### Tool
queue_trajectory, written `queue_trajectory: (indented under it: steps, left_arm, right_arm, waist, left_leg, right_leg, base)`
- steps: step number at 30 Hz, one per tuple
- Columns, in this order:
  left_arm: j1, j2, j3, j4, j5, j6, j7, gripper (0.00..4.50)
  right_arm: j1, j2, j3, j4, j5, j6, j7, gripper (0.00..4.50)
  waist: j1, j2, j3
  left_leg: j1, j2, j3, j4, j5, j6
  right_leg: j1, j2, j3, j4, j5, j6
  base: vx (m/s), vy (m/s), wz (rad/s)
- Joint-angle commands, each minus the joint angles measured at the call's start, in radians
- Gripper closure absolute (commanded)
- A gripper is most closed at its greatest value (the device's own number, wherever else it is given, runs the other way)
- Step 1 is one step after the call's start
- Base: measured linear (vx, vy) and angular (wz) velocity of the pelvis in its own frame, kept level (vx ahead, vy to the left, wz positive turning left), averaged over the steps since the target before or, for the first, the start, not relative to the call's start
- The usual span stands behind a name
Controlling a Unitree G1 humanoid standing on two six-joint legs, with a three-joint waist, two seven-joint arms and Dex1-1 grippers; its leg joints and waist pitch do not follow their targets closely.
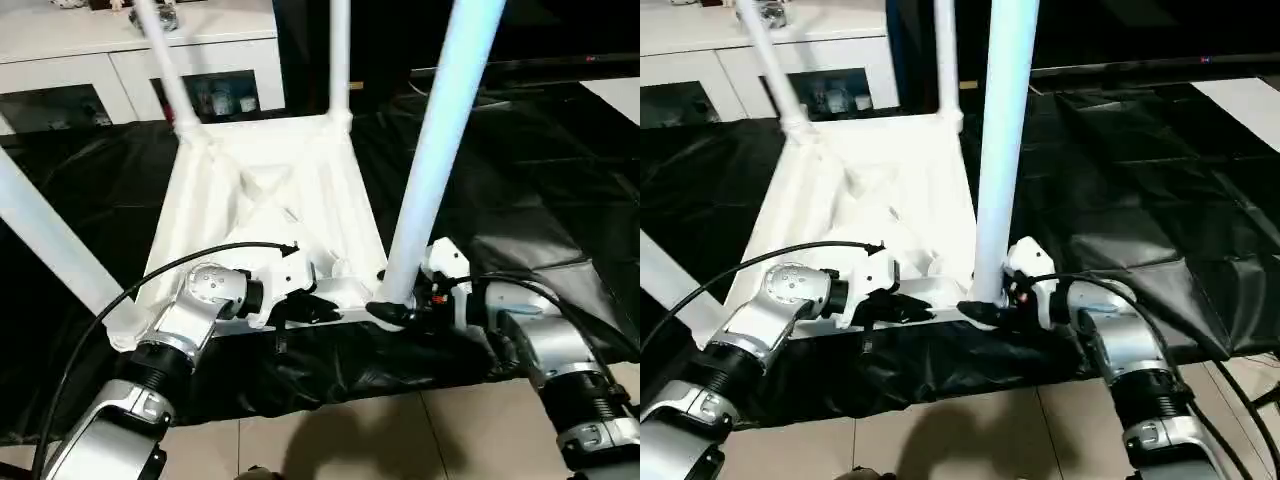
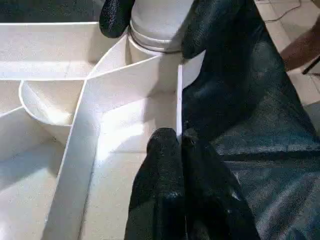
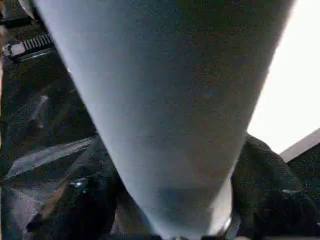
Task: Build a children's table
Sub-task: Rotate leg to tighten
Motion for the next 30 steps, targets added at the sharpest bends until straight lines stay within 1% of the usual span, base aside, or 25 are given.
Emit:
queue_trajectory:
  steps: [1, 3, 6, 7, 8, 9, 13, 14, 15, 16, 17, 18, 19, 20, 21, 22, 23, 24, 25, 26, 27, 28, 29, 30]
  left_arm:
    - [-0.044, -0.002, 0.011, 0.001, -0.004, -0.011, 0.033, 4.5]
    - [-0.043, 0.0, 0.012, 0.002, -0.005, -0.011, 0.029, 4.5]
    - [-0.042, 0.003, 0.011, 0.008, -0.006, -0.015, 0.024, 4.5]
    - [-0.044, 0.006, 0.009, 0.017, -0.006, -0.019, 0.019, 4.5]
    - [-0.044, 0.006, 0.009, 0.019, -0.006, -0.021, 0.018, 4.5]
    - [-0.046, 0.007, 0.008, 0.025, -0.005, -0.023, 0.017, 4.5]
    - [-0.043, -0.004, 0.011, 0.024, 0.002, -0.018, 0.053, 4.5]
    - [-0.045, -0.034, 0.014, 0.026, 0.029, 0.003, 0.15, 4.5]
    - [-0.046, -0.051, 0.018, 0.027, 0.038, 0.013, 0.195, 4.5]
    - [-0.046, -0.051, 0.018, 0.027, 0.038, 0.013, 0.195, 4.5]
    - [-0.04, -0.097, 0.027, 0.018, 0.04, 0.042, 0.269, 4.5]
    - [-0.04, -0.097, 0.027, 0.018, 0.04, 0.042, 0.269, 4.5]
    - [-0.034, -0.113, 0.025, 0.008, 0.04, 0.05, 0.285, 4.5]
    - [-0.029, -0.127, 0.024, 0.001, 0.042, 0.057, 0.303, 4.5]
    - [-0.025, -0.14, 0.023, -0.005, 0.045, 0.063, 0.322, 4.5]
    - [-0.017, -0.167, 0.02, -0.019, 0.054, 0.076, 0.364, 4.5]
    - [-0.01, -0.19, 0.019, -0.033, 0.061, 0.089, 0.401, 4.5]
    - [0.001, -0.206, 0.015, -0.052, 0.063, 0.099, 0.417, 4.5]
    - [0.008, -0.218, 0.013, -0.065, 0.064, 0.105, 0.429, 4.5]
    - [0.014, -0.228, 0.012, -0.073, 0.067, 0.108, 0.443, 4.5]
    - [0.019, -0.232, 0.009, -0.081, 0.068, 0.11, 0.445, 4.5]
    - [0.024, -0.237, 0.006, -0.089, 0.07, 0.113, 0.448, 4.5]
    - [0.026, -0.238, 0.005, -0.093, 0.07, 0.111, 0.449, 4.5]
    - [0.031, -0.236, 0.003, -0.098, 0.066, 0.101, 0.441, 4.5]
  right_arm:
    - [0.016, 0.023, 0.086, -0.003, 0.017, 0.019, 0.103, 1.83]
    - [0.019, 0.02, 0.091, -0.005, 0.014, 0.017, 0.113, 1.9]
    - [0.023, 0.018, 0.095, -0.007, 0.013, 0.016, 0.123, 1.9]
    - [0.027, 0.016, 0.098, -0.01, 0.014, 0.016, 0.127, 1.91]
    - [0.028, 0.017, 0.098, -0.011, 0.014, 0.016, 0.127, 1.91]
    - [0.03, 0.02, 0.097, -0.014, 0.013, 0.018, 0.12, 1.91]
    - [0.038, 0.04, 0.079, -0.021, 0.016, 0.035, 0.068, 1.91]
    - [0.035, 0.105, 0.041, 0.005, -0.021, 0.022, -0.125, 1.91]
    - [0.033, 0.139, 0.021, 0.018, -0.036, 0.026, -0.22, 1.91]
    - [0.033, 0.139, 0.021, 0.018, -0.036, 0.026, -0.22, 1.91]
    - [0.032, 0.219, -0.02, 0.036, -0.052, 0.043, -0.404, 1.92]
    - [0.032, 0.219, -0.02, 0.036, -0.052, 0.043, -0.404, 1.92]
    - [0.033, 0.252, -0.031, 0.038, -0.05, 0.043, -0.456, 1.92]
    - [0.033, 0.279, -0.041, 0.041, -0.049, 0.046, -0.501, 1.92]
    - [0.031, 0.305, -0.047, 0.049, -0.052, 0.043, -0.543, 1.92]
    - [0.024, 0.353, -0.054, 0.068, -0.061, 0.029, -0.622, 1.93]
    - [0.018, 0.391, -0.057, 0.085, -0.07, 0.015, -0.685, 1.93]
    - [0.011, 0.419, -0.052, 0.102, -0.093, 0.002, -0.747, 1.93]
    - [0.004, 0.438, -0.046, 0.115, -0.11, -0.011, -0.784, 1.93]
    - [0.005, 0.453, -0.042, 0.115, -0.116, -0.02, -0.793, 1.93]
    - [0.008, 0.46, -0.036, 0.111, -0.12, -0.026, -0.793, 1.93]
    - [0.013, 0.469, -0.031, 0.104, -0.122, -0.031, -0.788, 1.93]
    - [0.019, 0.468, -0.029, 0.094, -0.121, -0.036, -0.782, 1.37]
    - [0.026, 0.465, -0.033, 0.078, -0.113, -0.035, -0.774, 1.37]
  waist:
    - [0.001, -0.014, -0.059]
    - [0.002, -0.014, -0.061]
    - [0.003, -0.013, -0.061]
    - [0.004, -0.014, -0.061]
    - [0.004, -0.011, -0.06]
    - [0.005, -0.012, -0.061]
    - [0.005, -0.011, -0.06]
    - [0.003, -0.01, -0.058]
    - [-0.001, -0.008, -0.057]
    - [-0.005, -0.008, -0.055]
    - [-0.014, -0.009, -0.051]
    - [-0.02, -0.009, -0.048]
    - [-0.025, -0.007, -0.049]
    - [-0.034, -0.005, -0.048]
    - [-0.037, -0.006, -0.048]
    - [-0.038, -0.004, -0.049]
    - [-0.045, -0.001, -0.047]
    - [-0.046, -0.004, -0.048]
    - [-0.049, -0.004, -0.047]
    - [-0.051, -0.008, -0.047]
    - [-0.051, -0.006, -0.047]
    - [-0.051, -0.009, -0.047]
    - [-0.051, -0.005, -0.049]
    - [-0.05, -0.005, -0.049]
  left_leg:
    - [0.02, 0.043, -0.017, -0.061, -0.201, 0.074]
    - [0.021, 0.043, -0.017, -0.059, -0.185, 0.082]
    - [0.02, 0.042, -0.016, -0.057, -0.177, 0.09]
    - [0.02, 0.043, -0.016, -0.057, -0.181, 0.089]
    - [0.021, 0.042, -0.016, -0.058, -0.187, 0.086]
    - [0.021, 0.043, -0.016, -0.058, -0.189, 0.085]
    - [0.021, 0.043, -0.017, -0.06, -0.194, 0.078]
    - [0.022, 0.046, -0.017, -0.062, -0.193, 0.071]
    - [0.021, 0.045, -0.018, -0.063, -0.199, 0.06]
    - [0.022, 0.043, -0.019, -0.067, -0.22, 0.048]
    - [0.025, 0.04, -0.021, -0.072, -0.277, 0.015]
    - [0.026, 0.04, -0.02, -0.075, -0.297, 0.007]
    - [0.027, 0.038, -0.026, -0.077, -0.32, -0.009]
    - [0.025, 0.038, -0.027, -0.079, -0.338, -0.016]
    - [0.025, 0.037, -0.029, -0.08, -0.345, -0.017]
    - [0.026, 0.037, -0.029, -0.08, -0.35, -0.016]
    - [0.027, 0.037, -0.028, -0.081, -0.367, -0.024]
    - [0.027, 0.037, -0.028, -0.081, -0.367, -0.023]
    - [0.027, 0.036, -0.027, -0.081, -0.368, -0.024]
    - [0.026, 0.035, -0.028, -0.082, -0.372, -0.018]
    - [0.027, 0.036, -0.028, -0.081, -0.375, -0.016]
    - [0.027, 0.035, -0.027, -0.081, -0.376, -0.012]
    - [0.023, 0.035, -0.028, -0.082, -0.358, -0.001]
    - [0.023, 0.036, -0.028, -0.081, -0.351, 0.002]
  right_leg:
    - [0.037, -0.053, 0.035, -0.059, -0.093, -0.268]
    - [0.037, -0.054, 0.034, -0.057, -0.074, -0.271]
    - [0.038, -0.054, 0.033, -0.057, -0.071, -0.273]
    - [0.037, -0.054, 0.033, -0.058, -0.077, -0.272]
    - [0.037, -0.053, 0.033, -0.059, -0.086, -0.27]
    - [0.037, -0.053, 0.033, -0.059, -0.087, -0.27]
    - [0.037, -0.053, 0.033, -0.059, -0.091, -0.269]
    - [0.034, -0.055, 0.036, -0.06, -0.094, -0.267]
    - [0.031, -0.054, 0.036, -0.059, -0.104, -0.265]
    - [0.031, -0.053, 0.036, -0.063, -0.131, -0.261]
    - [0.031, -0.055, 0.036, -0.071, -0.234, -0.235]
    - [0.027, -0.054, 0.038, -0.075, -0.263, -0.229]
    - [0.031, -0.058, 0.036, -0.08, -0.312, -0.211]
    - [0.028, -0.055, 0.037, -0.084, -0.328, -0.199]
    - [0.028, -0.055, 0.036, -0.084, -0.33, -0.196]
    - [0.028, -0.054, 0.036, -0.085, -0.329, -0.193]
    - [0.022, -0.055, 0.037, -0.088, -0.332, -0.193]
    - [0.022, -0.054, 0.037, -0.089, -0.334, -0.19]
    - [0.019, -0.054, 0.038, -0.089, -0.332, -0.19]
    - [0.021, -0.054, 0.037, -0.091, -0.341, -0.184]
    - [0.019, -0.054, 0.037, -0.091, -0.345, -0.182]
    - [0.019, -0.052, 0.037, -0.093, -0.349, -0.178]
    - [0.023, -0.053, 0.038, -0.091, -0.325, -0.175]
    - [0.023, -0.052, 0.038, -0.091, -0.311, -0.175]
  base:
    - [0.0, 0.0, 0.0]
    - [0.0, 0.0, 0.0]
    - [0.0, 0.0, 0.0]
    - [0.0, 0.0, 0.0]
    - [0.0, 0.0, 0.0]
    - [0.0, 0.0, 0.0]
    - [0.0, 0.0, 0.0]
    - [0.0, 0.0, 0.0]
    - [0.0, 0.0, 0.0]
    - [0.0, 0.0, 0.0]
    - [0.0, 0.0, 0.0]
    - [0.0, 0.0, 0.0]
    - [0.0, 0.0, 0.0]
    - [0.0, 0.0, 0.0]
    - [0.0, 0.0, 0.0]
    - [0.0, 0.0, 0.0]
    - [0.0, 0.0, 0.0]
    - [0.0, 0.0, 0.0]
    - [0.0, 0.0, 0.0]
    - [0.0, 0.0, 0.0]
    - [0.0, 0.0, 0.0]
    - [0.0, 0.0, 0.0]
    - [0.0, 0.0, 0.0]
    - [0.0, 0.0, 0.0]
